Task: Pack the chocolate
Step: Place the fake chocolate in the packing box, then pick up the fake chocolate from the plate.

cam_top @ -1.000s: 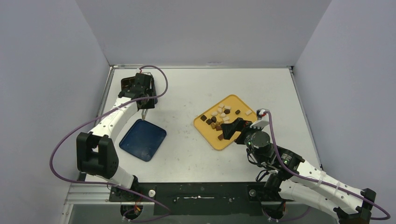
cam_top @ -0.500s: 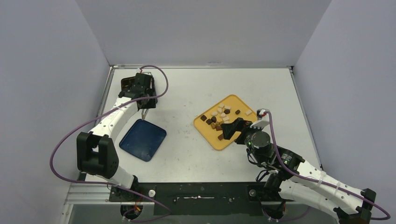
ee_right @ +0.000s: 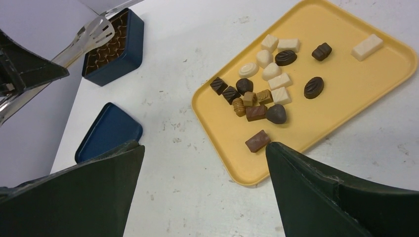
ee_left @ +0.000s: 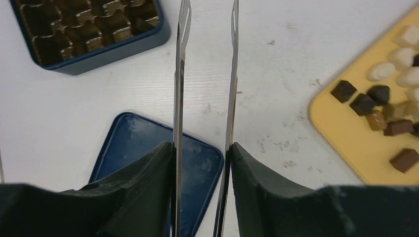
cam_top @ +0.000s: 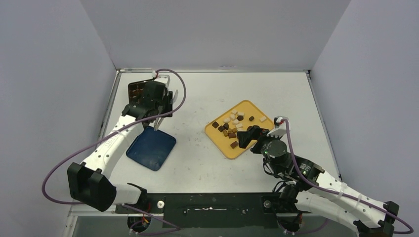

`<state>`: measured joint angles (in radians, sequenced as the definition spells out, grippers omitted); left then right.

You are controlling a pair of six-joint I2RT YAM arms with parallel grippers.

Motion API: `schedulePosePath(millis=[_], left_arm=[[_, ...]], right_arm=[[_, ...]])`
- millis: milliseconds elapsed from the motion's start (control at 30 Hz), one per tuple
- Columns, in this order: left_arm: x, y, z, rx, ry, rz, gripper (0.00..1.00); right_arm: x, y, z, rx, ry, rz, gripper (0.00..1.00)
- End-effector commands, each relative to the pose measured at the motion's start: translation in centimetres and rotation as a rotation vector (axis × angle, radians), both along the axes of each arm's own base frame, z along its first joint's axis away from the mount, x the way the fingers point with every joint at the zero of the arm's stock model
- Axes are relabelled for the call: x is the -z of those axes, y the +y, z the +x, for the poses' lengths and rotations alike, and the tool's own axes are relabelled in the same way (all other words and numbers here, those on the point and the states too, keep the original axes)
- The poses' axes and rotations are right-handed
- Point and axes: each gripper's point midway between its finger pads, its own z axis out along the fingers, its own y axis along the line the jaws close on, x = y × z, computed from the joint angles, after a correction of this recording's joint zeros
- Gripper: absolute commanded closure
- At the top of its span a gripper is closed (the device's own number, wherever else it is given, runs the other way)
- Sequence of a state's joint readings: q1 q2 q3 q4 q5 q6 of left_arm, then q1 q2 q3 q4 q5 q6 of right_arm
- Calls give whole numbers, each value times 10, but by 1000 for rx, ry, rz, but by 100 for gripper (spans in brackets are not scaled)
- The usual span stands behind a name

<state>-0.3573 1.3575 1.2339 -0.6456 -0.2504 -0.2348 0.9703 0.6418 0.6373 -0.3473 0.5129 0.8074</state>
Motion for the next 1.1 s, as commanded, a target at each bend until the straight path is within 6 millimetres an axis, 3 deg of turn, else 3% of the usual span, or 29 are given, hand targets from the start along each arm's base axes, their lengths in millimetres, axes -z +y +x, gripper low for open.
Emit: schedulePosePath(millis=[0, 300, 533, 733, 1067], left_arm=[[-16, -40, -19, 152, -51, -53, 58], [-8, -95, -61, 364, -18, -106, 58], [3, -135, -83, 450, 11, -43, 58], [21, -157, -85, 480, 46, -8, 58], [42, -181, -78, 494, 62, 56, 57]], right_arm=[[-17, -13, 2, 55, -37, 7, 0], [-19, -19, 2, 78, -37, 2, 0], [-29, -22, 2, 86, -48, 5, 0], [-37, -25, 1, 88, -59, 19, 0], [-35, -21, -1, 70, -53, 32, 0]])
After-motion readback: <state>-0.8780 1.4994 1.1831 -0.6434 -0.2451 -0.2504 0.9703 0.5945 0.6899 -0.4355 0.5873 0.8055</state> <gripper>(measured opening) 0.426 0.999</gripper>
